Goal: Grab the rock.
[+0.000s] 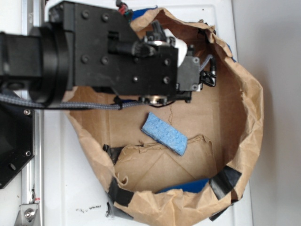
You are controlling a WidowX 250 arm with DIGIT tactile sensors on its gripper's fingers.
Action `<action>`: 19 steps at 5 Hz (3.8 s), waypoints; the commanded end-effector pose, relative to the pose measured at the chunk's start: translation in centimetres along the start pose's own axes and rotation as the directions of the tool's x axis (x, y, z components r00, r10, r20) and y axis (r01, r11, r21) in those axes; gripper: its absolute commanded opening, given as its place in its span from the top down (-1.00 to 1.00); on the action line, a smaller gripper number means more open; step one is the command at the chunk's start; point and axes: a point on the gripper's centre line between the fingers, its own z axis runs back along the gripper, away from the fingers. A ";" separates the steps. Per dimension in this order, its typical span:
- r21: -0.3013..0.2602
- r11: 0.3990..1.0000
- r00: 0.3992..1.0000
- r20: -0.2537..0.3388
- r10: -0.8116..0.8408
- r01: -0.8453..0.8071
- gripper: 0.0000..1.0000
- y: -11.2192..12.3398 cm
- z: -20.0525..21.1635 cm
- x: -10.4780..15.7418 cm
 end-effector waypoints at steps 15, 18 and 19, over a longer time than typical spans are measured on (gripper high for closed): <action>-0.064 0.998 0.996 0.083 0.014 -0.009 -1.00 -0.2 -4.0 1.2; -0.064 0.997 0.980 0.195 0.046 -0.034 -1.00 -0.6 -5.0 3.0; -0.059 0.998 0.980 0.195 0.043 -0.032 -1.00 -0.5 -5.2 2.8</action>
